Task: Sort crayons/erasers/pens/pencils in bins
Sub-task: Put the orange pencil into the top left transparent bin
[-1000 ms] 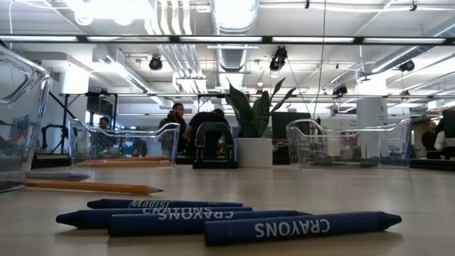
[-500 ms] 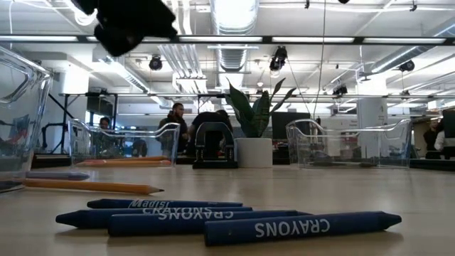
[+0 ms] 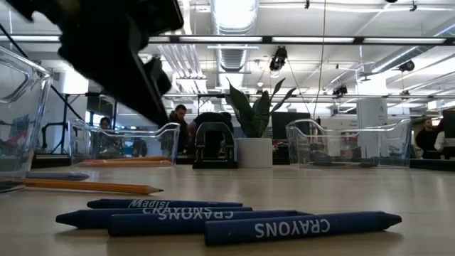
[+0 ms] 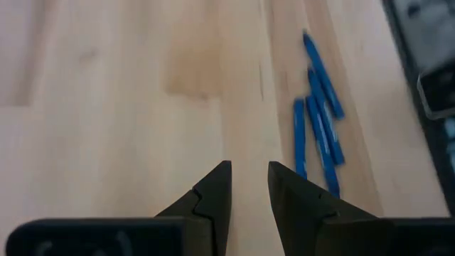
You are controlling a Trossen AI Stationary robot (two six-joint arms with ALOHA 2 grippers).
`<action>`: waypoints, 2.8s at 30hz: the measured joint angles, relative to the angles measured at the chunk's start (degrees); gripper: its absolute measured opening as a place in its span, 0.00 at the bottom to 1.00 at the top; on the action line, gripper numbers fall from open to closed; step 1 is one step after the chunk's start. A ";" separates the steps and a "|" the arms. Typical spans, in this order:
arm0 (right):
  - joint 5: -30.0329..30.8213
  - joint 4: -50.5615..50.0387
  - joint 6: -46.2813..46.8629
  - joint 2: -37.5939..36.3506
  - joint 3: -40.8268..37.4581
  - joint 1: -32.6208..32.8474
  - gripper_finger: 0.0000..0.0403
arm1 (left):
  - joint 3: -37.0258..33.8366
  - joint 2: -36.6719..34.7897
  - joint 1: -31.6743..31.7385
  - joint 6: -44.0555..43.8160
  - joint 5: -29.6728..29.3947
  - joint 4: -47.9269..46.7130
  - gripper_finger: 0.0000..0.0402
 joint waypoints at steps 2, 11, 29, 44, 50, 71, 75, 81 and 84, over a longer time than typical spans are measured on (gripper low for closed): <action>0.89 -1.24 1.42 0.00 -0.02 0.64 0.03 | 1.95 2.32 0.00 1.34 1.07 -2.51 0.20; 1.30 -1.90 3.30 0.00 -0.95 1.29 0.03 | 11.70 10.10 0.28 3.22 2.11 -22.58 0.20; 1.27 -1.76 4.95 0.00 -2.98 1.34 0.03 | 12.73 13.56 1.78 3.09 5.86 -30.11 0.19; 1.26 -1.83 5.17 0.00 -3.00 1.90 0.03 | 13.22 11.99 3.24 3.09 6.55 -30.49 0.01; 1.24 -2.10 5.10 0.00 -3.02 1.90 0.03 | 14.50 7.21 4.31 3.21 2.14 -30.20 0.01; 0.82 -2.66 4.75 0.00 -3.02 2.93 0.03 | 14.33 -9.92 14.14 7.81 -9.83 -30.68 0.00; 0.82 -4.23 4.63 0.00 -3.02 2.93 0.03 | 14.33 -13.36 18.53 10.91 -11.06 -30.88 0.00; 0.85 -6.44 3.30 0.00 -3.02 2.90 0.03 | 14.33 -16.97 27.77 14.74 -16.22 -35.08 0.00; 0.85 -6.39 0.93 0.00 -3.02 2.88 0.03 | 14.26 -17.26 33.34 16.49 -18.78 -35.59 0.00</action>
